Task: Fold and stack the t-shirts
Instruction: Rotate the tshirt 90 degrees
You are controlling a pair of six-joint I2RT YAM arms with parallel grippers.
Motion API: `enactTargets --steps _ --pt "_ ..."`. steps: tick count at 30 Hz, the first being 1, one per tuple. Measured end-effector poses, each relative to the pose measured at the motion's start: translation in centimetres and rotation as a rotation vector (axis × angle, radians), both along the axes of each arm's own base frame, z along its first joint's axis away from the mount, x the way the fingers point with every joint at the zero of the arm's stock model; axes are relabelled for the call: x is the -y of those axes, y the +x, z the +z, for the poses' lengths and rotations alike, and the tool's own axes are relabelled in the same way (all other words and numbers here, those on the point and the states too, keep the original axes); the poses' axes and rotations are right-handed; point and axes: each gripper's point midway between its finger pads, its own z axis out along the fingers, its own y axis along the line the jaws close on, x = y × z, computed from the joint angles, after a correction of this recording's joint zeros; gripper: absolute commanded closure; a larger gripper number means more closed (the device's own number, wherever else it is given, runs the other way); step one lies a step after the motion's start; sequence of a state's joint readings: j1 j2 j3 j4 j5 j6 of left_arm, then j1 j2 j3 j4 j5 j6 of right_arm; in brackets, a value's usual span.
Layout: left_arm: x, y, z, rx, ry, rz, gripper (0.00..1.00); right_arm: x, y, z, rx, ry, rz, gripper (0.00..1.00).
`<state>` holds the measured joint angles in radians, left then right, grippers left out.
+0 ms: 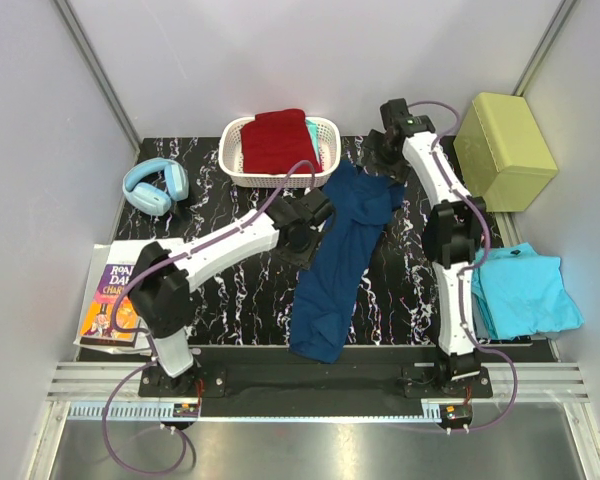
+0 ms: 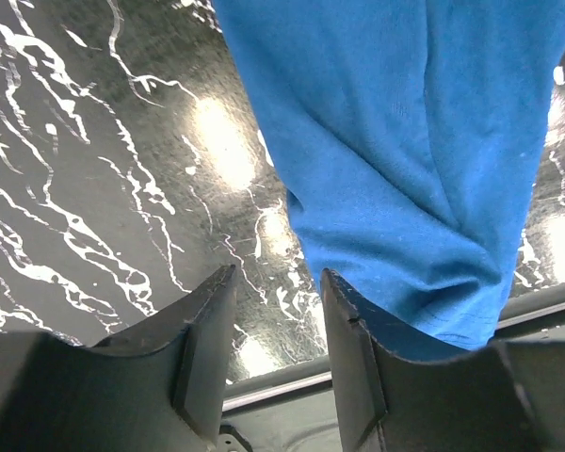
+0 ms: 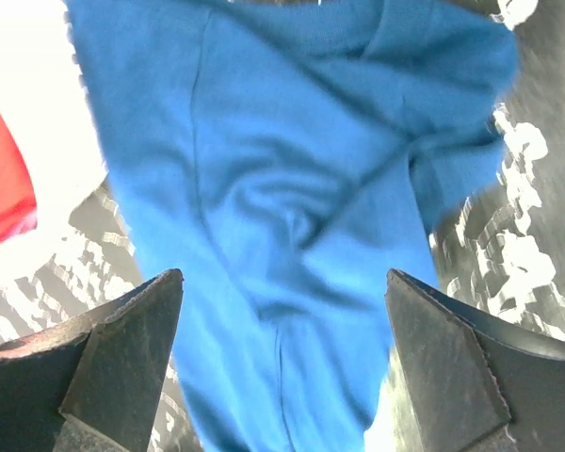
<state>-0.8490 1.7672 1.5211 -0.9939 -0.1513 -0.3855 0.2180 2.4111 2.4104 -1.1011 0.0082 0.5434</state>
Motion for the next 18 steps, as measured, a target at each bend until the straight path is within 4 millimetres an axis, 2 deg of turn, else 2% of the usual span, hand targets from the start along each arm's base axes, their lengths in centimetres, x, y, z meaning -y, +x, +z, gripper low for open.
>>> enactTargets --steps 2,4,6,9,12,15,18 --pt "-0.1 -0.2 -0.6 -0.009 0.007 -0.002 0.57 -0.3 -1.5 1.6 0.021 -0.007 0.008 0.07" --pt "-0.4 -0.7 -1.4 -0.028 0.021 -0.001 0.57 -1.0 -4.1 2.5 0.024 -0.018 0.024 0.08" --pt "-0.6 -0.8 -1.9 -0.038 0.029 0.003 0.58 -2.0 -7.6 2.4 0.010 -0.019 0.048 0.09" --pt "-0.7 -0.6 -1.9 -0.036 0.026 0.012 0.58 -3.0 -13.8 0.6 -0.055 -0.022 0.084 0.10" --pt "-0.8 -0.3 -1.9 -0.029 0.023 0.023 0.60 -2.6 -17.8 -2.4 -0.131 -0.037 0.082 0.11" --pt "-1.2 0.2 -1.8 -0.024 0.024 0.041 0.61 -1.6 -19.9 -5.5 -0.206 -0.061 0.060 0.12" --pt "-1.4 0.4 -1.9 -0.023 0.020 0.059 0.62 -1.5 -20.5 -6.9 -0.229 -0.067 0.054 0.14"
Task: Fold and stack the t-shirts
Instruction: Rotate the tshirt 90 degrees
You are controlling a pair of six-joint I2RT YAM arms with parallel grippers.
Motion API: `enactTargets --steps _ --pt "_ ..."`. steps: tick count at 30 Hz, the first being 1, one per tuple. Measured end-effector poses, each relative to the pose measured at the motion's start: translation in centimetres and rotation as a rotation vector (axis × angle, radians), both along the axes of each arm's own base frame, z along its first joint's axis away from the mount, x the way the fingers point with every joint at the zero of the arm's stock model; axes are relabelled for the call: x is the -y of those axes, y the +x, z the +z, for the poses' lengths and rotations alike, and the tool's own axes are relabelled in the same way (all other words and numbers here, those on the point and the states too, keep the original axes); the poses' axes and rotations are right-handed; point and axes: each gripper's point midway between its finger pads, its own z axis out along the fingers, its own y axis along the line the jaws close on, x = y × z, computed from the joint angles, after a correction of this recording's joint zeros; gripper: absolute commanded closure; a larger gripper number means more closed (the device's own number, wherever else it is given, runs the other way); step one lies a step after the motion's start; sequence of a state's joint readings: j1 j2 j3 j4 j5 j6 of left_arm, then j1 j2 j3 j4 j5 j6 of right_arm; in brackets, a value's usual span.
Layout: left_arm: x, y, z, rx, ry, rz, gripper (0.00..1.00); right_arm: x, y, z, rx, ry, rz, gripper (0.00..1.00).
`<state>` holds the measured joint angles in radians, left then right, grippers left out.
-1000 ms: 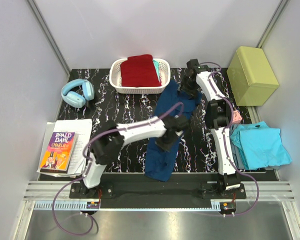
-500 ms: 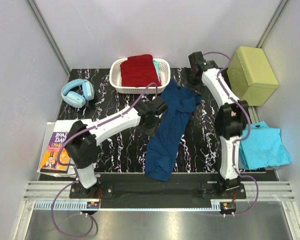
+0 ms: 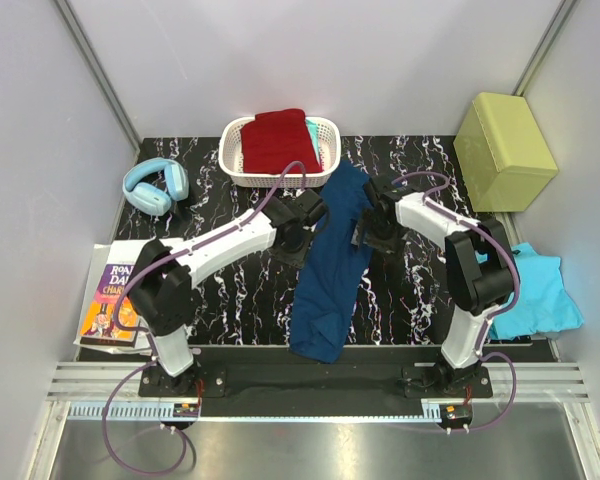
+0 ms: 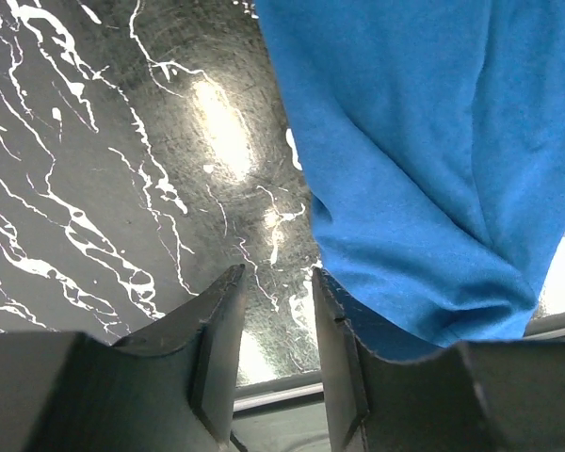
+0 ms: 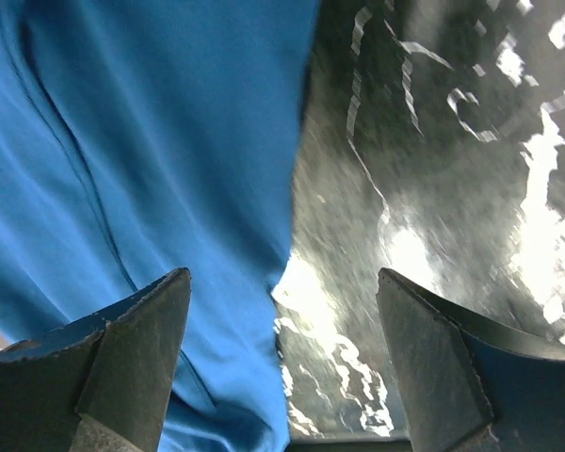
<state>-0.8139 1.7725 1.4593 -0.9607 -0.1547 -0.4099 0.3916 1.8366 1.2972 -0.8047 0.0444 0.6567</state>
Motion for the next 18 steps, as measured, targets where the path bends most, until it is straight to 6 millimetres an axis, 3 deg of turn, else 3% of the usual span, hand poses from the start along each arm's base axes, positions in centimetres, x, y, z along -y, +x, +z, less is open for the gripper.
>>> enactTargets --steps 5,14,18 --pt "-0.5 -0.3 -0.1 0.002 -0.005 0.013 0.62 -0.7 1.1 -1.1 0.021 0.010 0.003 0.20" --pt "-1.4 -1.1 -0.4 -0.008 0.006 0.018 0.63 -1.9 1.3 -2.8 0.011 0.010 0.018 0.38" --pt "-1.5 -1.2 -0.6 -0.010 0.010 0.019 0.63 -1.8 1.4 -2.9 0.013 0.005 0.008 0.55"
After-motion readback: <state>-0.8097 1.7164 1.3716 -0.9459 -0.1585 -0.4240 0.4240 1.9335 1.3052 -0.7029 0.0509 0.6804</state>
